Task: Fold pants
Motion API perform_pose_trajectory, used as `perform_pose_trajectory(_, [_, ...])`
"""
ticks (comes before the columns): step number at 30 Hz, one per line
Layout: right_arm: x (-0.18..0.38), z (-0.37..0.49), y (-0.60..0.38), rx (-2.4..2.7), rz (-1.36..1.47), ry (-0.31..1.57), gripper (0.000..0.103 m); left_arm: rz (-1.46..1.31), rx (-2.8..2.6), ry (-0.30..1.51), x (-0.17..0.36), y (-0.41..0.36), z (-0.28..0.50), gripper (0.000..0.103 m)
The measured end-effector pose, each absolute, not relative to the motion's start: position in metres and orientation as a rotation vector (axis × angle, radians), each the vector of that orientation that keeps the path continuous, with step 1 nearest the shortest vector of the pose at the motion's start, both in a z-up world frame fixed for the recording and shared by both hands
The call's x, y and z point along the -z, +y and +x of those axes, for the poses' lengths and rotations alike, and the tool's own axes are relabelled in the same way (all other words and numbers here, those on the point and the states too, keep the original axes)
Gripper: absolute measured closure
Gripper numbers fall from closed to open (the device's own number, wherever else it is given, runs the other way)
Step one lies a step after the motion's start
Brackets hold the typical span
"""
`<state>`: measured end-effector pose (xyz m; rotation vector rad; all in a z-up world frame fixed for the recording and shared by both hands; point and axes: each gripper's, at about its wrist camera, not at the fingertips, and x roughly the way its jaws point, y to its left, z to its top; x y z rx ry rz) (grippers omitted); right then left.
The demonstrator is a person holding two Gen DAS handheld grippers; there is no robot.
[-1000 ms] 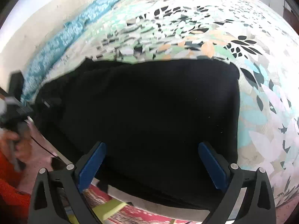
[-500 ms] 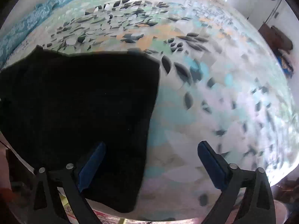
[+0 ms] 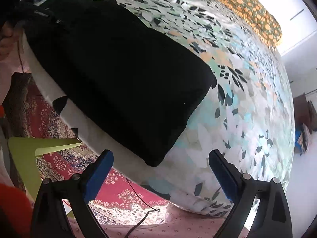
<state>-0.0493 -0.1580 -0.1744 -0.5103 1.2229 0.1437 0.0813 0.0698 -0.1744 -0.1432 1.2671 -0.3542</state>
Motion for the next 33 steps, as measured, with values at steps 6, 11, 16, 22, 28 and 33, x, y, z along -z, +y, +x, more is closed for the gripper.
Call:
perform_pose_trajectory(6, [0.186,-0.04,-0.169,-0.011,-0.545,1.275,0.007,-0.151,0.354,1.267,0.175,0.07,0.081,0.09])
perform_pose_trajectory(11, [0.182,-0.035,-0.206,0.134,-0.388,1.329,0.004,-0.158,0.374,1.271,0.175,0.069,0.08,0.087])
perform_pose_trajectory(16, [0.186,-0.034,-0.206,0.138,-0.42,1.348,0.004,-0.084,0.372,1.262,0.172,0.057,0.077,0.087])
perform_pose_trajectory(22, [0.186,-0.033,-0.216,0.119,-0.34,1.385,0.003,-0.131,0.382,1.278,0.176,0.063,0.08,0.085])
perform_pose_trajectory(28, [0.141,-0.033,-0.224,0.033,-0.277,1.339,0.003,-0.114,0.373,1.273,0.177,0.061,0.079,0.085])
perform_pose_trajectory(33, [0.078,-0.016,-0.228,-0.054,-0.091,1.07,0.002,-0.11,0.369,1.278,0.177,0.06,0.08,0.084])
